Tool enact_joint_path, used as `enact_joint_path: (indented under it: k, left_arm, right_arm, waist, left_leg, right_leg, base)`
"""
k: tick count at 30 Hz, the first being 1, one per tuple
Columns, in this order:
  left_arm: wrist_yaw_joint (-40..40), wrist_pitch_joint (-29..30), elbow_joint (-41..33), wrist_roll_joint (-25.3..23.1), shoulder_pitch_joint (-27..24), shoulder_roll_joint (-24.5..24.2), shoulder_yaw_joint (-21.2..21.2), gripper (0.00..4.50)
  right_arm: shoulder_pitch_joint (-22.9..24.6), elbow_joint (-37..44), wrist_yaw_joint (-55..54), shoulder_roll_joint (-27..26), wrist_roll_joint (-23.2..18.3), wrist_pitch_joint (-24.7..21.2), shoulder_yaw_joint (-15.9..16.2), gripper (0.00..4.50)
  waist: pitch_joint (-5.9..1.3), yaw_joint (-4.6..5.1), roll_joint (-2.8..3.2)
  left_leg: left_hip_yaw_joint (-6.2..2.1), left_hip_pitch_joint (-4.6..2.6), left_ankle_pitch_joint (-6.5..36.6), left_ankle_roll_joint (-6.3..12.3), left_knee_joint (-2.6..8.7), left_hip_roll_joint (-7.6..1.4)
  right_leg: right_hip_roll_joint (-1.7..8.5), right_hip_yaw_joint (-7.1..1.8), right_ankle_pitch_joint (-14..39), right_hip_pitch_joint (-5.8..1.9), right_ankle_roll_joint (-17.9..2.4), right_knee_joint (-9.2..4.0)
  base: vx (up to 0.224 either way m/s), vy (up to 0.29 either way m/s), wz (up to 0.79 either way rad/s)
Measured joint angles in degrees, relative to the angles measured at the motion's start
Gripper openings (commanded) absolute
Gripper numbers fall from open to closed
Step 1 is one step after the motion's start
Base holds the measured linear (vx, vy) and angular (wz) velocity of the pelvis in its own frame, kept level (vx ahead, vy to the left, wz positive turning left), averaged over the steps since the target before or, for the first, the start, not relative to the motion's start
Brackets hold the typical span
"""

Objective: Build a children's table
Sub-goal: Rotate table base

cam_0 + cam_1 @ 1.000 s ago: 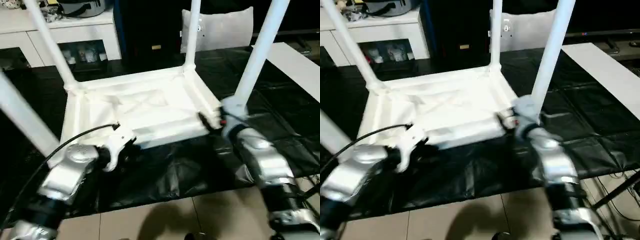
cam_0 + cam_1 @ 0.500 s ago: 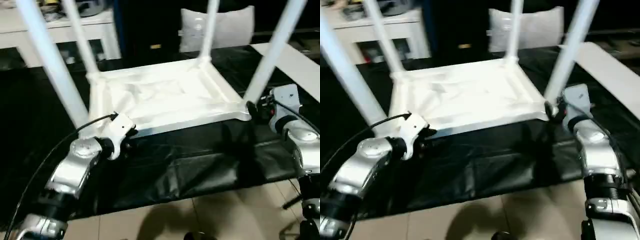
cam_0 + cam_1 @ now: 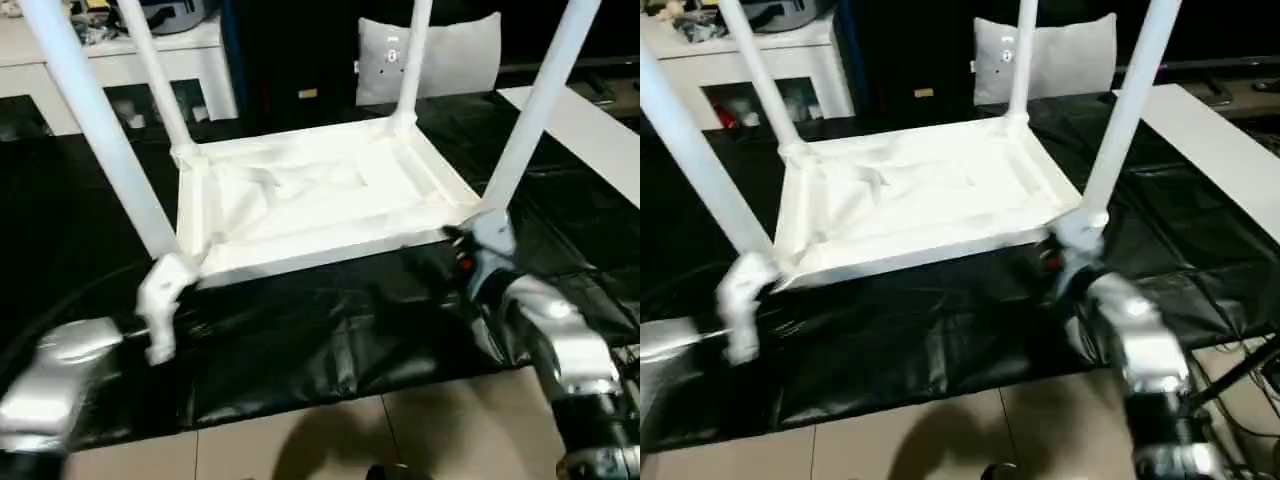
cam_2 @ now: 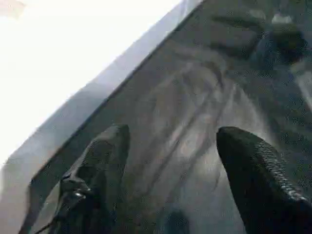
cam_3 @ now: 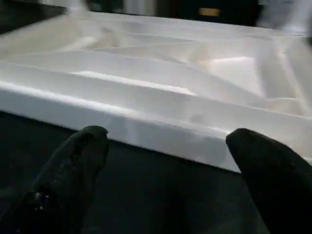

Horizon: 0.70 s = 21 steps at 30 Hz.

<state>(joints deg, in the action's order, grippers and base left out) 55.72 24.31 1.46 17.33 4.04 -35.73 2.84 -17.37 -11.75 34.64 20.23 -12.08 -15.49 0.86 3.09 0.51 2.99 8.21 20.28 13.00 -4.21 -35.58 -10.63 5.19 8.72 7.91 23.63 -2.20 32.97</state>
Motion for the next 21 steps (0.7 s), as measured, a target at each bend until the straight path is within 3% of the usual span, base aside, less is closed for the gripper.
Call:
enact_joint_path:
  k: [6, 11, 15, 18, 21]
  left_arm:
    - [1.1, 1.6, 5.3, -0.6, -0.1, -6.8, 4.3, 3.64]
    - [0.8, -2.1, 11.4, -1.0, 2.1, -8.8, 7.3, 4.04]
    - [-1.5, -6.2, 15.1, -1.0, 7.0, -8.4, 9.1, 4.25]
    - [-2.9, -8.9, 17.6, -0.4, 10.8, -4.0, 9.8, 4.39]
    - [-2.9, -9.9, 19.6, 1.4, 13.4, 0.2, 9.7, 4.39]
  right_arm:
    - [1.3, 2.1, 2.8, 0.0, -1.0, -0.5, 1.6, 4.5]
    - [1.4, 2.1, 2.0, 0.0, -0.5, -0.7, 1.9, 4.5]
    - [0.9, 1.1, -3.7, -0.7, 3.2, -1.9, 2.0, 4.5]
    - [-0.9, -1.8, -7.0, -1.6, 4.6, -6.7, 2.1, 4.5]
    - [-1.0, -2.8, -7.3, -1.8, 5.5, -8.1, 3.3, 4.5]
  waist:
    - [0.0, 0.12, 0.0]
    - [0.0, 0.13, -0.04]
    - [-0.03, 0.11, -0.12]
    - [-0.04, -0.01, -0.14]
    - [-0.04, -0.31, -0.28]
  left_leg:
    - [0.0, -0.28, 0.0, -0.01, 0.01, -0.01]
    - [-0.11, -0.32, 0.0, 0.0, 0.0, 0.04]
    - [-0.13, -0.38, 0.0, -0.01, 0.0, 0.06]
    - [-0.12, -0.34, 0.0, -0.01, 0.01, 0.1]
    - [-0.11, -0.3, 0.0, -0.02, 0.07, 0.09]
  right_leg:
    - [-0.01, 0.0, 0.0, -0.24, 0.0, -0.01]
    - [0.0, 0.03, 0.0, -0.38, 0.0, -0.1]
    - [0.02, 0.03, 0.0, -0.52, 0.0, -0.22]
    - [0.05, 0.02, 0.0, -0.54, 0.0, -0.27]
    - [0.06, 0.02, 0.0, -0.51, 0.0, -0.25]
  base:
    - [0.0, 0.0, 0.0]
    - [0.0, 0.0, 0.0]
    - [0.0, 0.0, 0.0]
    - [0.0, 0.0, 0.0]
    - [0.0, 0.0, 0.0]
